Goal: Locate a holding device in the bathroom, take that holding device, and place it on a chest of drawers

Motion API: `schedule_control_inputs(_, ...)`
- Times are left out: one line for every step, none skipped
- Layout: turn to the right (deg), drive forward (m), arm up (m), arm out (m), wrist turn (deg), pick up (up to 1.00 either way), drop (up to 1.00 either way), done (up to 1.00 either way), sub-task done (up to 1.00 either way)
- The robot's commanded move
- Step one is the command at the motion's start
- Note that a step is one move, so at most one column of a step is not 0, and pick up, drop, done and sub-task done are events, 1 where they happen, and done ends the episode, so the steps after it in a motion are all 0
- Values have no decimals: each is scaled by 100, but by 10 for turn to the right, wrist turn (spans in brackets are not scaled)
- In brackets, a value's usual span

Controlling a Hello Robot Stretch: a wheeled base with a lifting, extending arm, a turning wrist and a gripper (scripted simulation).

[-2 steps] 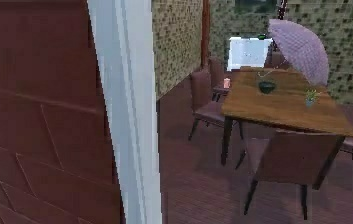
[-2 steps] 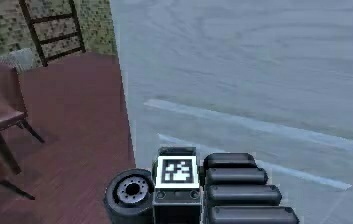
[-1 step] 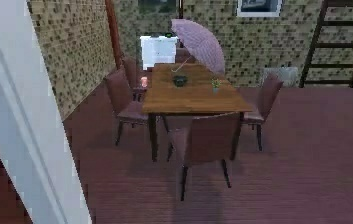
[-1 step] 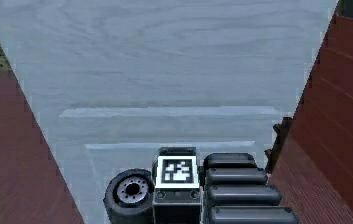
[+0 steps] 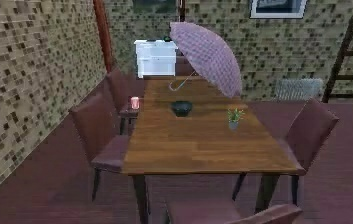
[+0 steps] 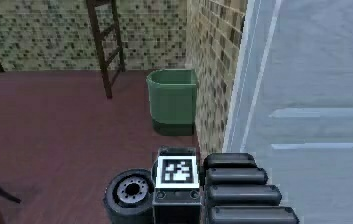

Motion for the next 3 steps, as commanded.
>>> schedule_control_inputs(-420, 0, 0, 0, 0, 0, 0, 0, 0)
schedule_control_inputs(-30, 0, 0, 0, 0, 0, 0, 0, 0)
schedule_control_inputs(0, 100, 0, 0, 0, 0, 0, 0, 0)
